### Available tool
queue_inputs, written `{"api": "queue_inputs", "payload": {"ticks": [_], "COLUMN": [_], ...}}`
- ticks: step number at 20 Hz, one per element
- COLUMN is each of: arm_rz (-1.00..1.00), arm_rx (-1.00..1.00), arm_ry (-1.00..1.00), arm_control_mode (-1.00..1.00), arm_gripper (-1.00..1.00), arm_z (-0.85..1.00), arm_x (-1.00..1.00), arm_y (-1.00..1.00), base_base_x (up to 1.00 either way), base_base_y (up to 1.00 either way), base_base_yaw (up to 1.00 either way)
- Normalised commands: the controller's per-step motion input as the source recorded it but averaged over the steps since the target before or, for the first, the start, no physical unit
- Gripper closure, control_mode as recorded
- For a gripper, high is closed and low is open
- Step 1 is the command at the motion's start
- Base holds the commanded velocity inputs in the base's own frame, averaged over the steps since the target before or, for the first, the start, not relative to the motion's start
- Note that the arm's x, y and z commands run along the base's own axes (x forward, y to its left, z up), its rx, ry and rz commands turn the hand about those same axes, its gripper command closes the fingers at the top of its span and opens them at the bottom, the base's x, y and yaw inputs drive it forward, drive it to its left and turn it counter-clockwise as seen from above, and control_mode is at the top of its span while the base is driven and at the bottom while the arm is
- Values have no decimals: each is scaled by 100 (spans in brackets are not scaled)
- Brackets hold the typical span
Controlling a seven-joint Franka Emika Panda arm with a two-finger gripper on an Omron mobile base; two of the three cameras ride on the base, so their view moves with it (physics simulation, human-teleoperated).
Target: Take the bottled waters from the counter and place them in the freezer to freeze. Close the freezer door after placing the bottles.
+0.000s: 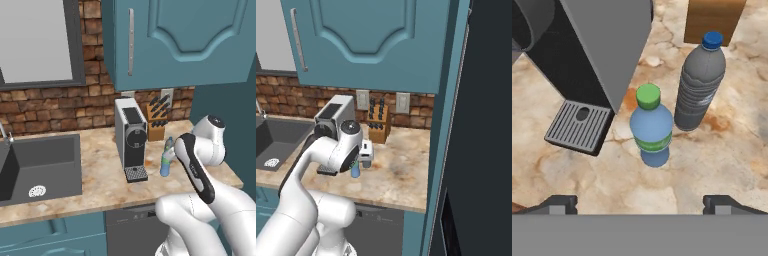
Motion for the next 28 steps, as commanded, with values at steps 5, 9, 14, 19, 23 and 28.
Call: {"api": "queue_inputs", "payload": {"ticks": [5, 9, 14, 19, 23, 28], "arm_rz": [0, 0, -1, -11, -14, -5], "arm_rx": [0, 0, -2, -1, 0, 0], "arm_ry": [-2, -1, 0, 0, 0, 0], "arm_control_mode": [-100, -100, -100, -100, -100, -100], "arm_gripper": [-100, -100, -100, -100, -100, -100], "arm_z": [-9, -22, -14, -4, -8, -14], "arm_x": [3, 8, 19, 33, 33, 4], "arm_y": [0, 0, 0, 0, -1, 0], "base_base_x": [0, 0, 0, 0, 0, 0], "base_base_y": [0, 0, 0, 0, 0, 0], "base_base_yaw": [0, 0, 0, 0, 0, 0]}}
